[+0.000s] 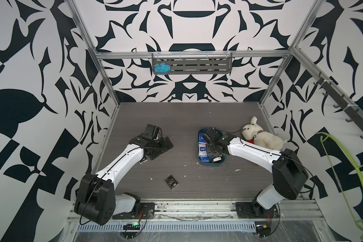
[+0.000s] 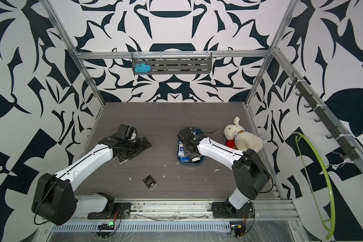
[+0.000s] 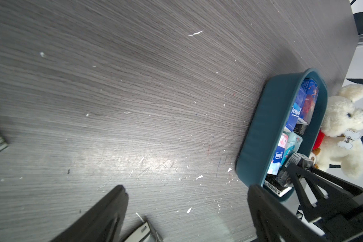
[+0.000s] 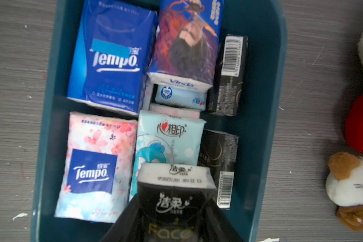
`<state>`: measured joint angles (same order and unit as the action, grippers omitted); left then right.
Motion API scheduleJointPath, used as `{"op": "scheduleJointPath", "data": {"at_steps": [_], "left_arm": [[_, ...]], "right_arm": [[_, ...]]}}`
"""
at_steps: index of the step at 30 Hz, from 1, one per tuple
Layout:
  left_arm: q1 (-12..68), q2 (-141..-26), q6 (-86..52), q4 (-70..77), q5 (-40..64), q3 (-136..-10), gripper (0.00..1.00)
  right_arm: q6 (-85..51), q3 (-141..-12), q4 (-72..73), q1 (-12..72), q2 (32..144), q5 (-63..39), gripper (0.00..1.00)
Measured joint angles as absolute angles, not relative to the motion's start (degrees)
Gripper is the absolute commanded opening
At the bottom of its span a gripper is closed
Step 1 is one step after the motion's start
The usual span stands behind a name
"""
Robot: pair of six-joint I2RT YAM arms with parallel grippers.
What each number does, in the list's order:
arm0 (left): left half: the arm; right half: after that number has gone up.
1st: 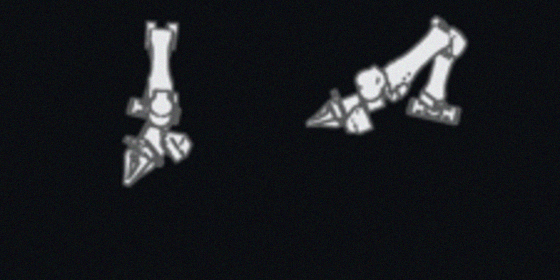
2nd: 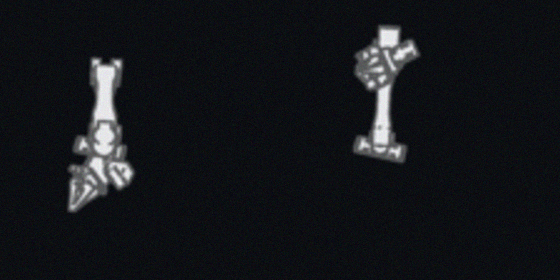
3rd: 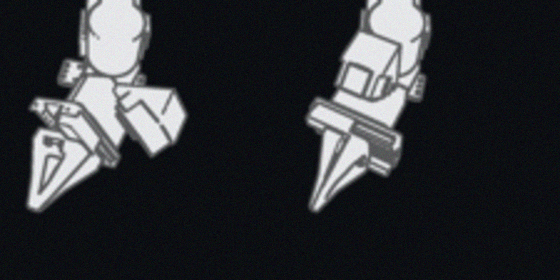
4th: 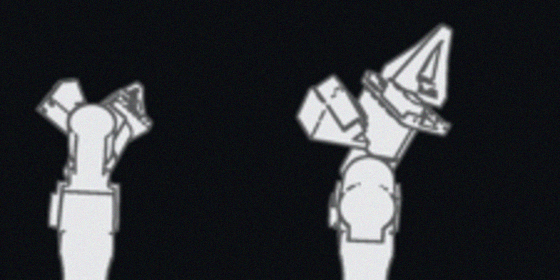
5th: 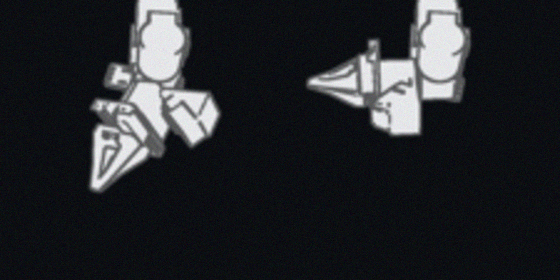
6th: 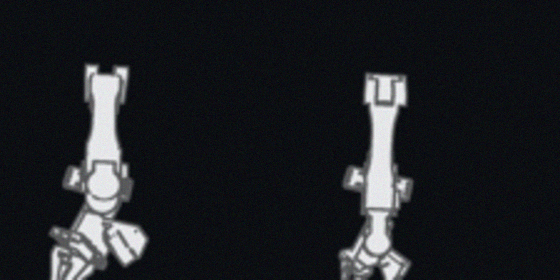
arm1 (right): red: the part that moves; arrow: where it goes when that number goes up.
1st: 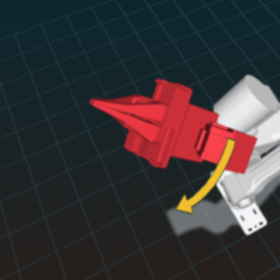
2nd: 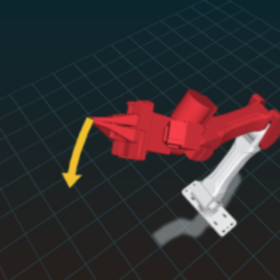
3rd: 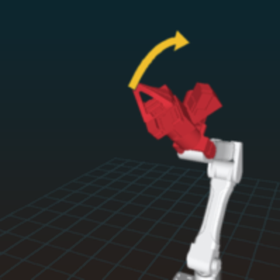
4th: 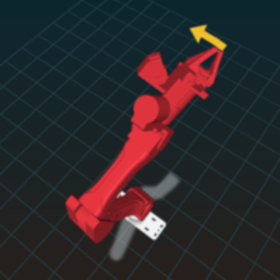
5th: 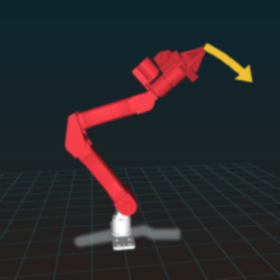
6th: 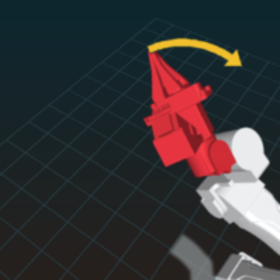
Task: Put the pocket tissues into the storage box
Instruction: Place the pocket tissues in the storage box.
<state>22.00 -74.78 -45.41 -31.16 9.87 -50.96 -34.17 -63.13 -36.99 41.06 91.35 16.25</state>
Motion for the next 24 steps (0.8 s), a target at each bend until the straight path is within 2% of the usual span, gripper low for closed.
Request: {"op": "scheduleJointPath", "data": {"at_steps": [2,4,24], "left_arm": [[22.0,-74.6,-45.4,-31.1,9.8,-51.0,0.96],[22.0,-74.3,-45.5,-31.0,9.6,-50.7,0.96],[22.0,-72.3,-46.7,-30.7,8.6,-49.8,0.96]], "right_arm": [[-34.4,-62.8,-36.9,41.1,90.4,16.1,0.57],[-34.7,-62.2,-36.9,41.1,89.2,15.9,0.58],[-38.2,-58.8,-34.7,41.1,86.4,5.3,0.58]]}}
